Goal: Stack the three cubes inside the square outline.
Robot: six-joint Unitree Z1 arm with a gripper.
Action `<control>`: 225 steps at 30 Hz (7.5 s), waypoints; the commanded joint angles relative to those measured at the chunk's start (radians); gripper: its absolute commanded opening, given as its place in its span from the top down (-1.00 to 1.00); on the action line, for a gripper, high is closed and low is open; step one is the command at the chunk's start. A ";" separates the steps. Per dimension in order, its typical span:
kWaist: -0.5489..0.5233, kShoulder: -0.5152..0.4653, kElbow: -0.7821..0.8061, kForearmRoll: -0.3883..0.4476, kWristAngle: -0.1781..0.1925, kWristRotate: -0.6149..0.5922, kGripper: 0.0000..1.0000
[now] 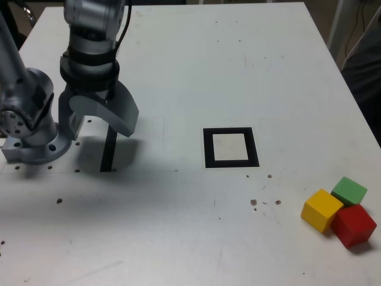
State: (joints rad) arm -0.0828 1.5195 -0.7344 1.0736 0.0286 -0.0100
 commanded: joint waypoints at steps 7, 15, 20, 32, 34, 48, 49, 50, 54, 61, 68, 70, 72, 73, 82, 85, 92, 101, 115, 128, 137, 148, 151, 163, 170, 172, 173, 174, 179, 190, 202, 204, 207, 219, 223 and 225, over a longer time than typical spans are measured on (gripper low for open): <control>-0.002 -0.026 -0.002 0.009 -0.007 -0.011 -0.99; -0.002 -0.009 -0.019 0.024 -0.014 -0.014 -0.99; -0.002 -0.001 -0.034 0.036 -0.017 -0.017 -0.99; -0.045 0.031 -0.117 0.036 -0.060 -0.040 -0.98; -0.071 0.042 -0.148 0.037 -0.067 -0.053 -0.98; -0.198 0.165 -0.388 0.101 -0.096 -0.099 -0.98; -0.210 0.177 -0.411 0.112 -0.096 -0.108 -0.98; -0.221 0.188 -0.433 0.121 -0.095 -0.117 -0.98; -0.265 0.236 -0.525 0.162 -0.093 -0.157 -0.98; -0.337 0.323 -0.724 0.270 -0.092 -0.248 -0.98; -0.368 0.400 -0.886 0.328 -0.094 -0.294 -0.99; -0.368 0.424 -0.936 0.345 -0.091 -0.301 -0.99; -0.368 0.443 -0.980 0.364 -0.088 -0.311 -0.99; -0.368 0.452 -1.001 0.375 -0.086 -0.317 -0.99; -0.369 0.559 -1.218 0.455 -0.102 -0.375 -0.99; -0.370 0.598 -1.284 0.463 -0.118 -0.390 -0.99; -0.377 0.698 -1.429 0.492 -0.148 -0.451 -0.98; -0.387 0.815 -1.604 0.499 -0.132 -0.505 -0.98; -0.395 0.968 -1.866 0.497 -0.062 -0.597 -0.98; -0.384 1.060 -1.953 0.479 -0.046 -0.675 -0.98; -0.362 1.122 -1.992 0.462 -0.058 -0.679 -0.98; -0.335 1.172 -2.020 0.447 -0.080 -0.676 -0.90; -0.325 1.176 -2.023 0.447 -0.085 -0.674 -0.83; -0.306 1.178 -2.027 0.450 -0.083 -0.677 0.11; -0.305 1.176 -2.033 0.445 -0.083 -0.675 0.36; -0.305 1.176 -2.032 0.445 -0.086 -0.675 0.37; -0.305 1.175 -2.032 0.445 -0.087 -0.674 0.37; -0.305 1.175 -2.031 0.445 -0.088 -0.674 0.37; -0.305 1.172 -2.027 0.447 -0.086 -0.671 0.38; -0.316 1.134 -1.991 0.454 -0.057 -0.663 0.38; -0.353 1.043 -1.941 0.475 -0.009 -0.642 0.38; -0.356 1.019 -1.930 0.489 -0.003 -0.634 0.38; -0.357 0.975 -1.903 0.509 0.005 -0.615 0.38; -0.348 0.757 -1.630 0.529 0.027 -0.516 0.38; -0.334 0.677 -1.509 0.519 0.025 -0.457 0.38; -0.324 0.640 -1.451 0.512 0.022 -0.425 0.38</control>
State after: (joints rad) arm -0.4136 2.1870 -2.2080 1.5836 0.0529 -0.4487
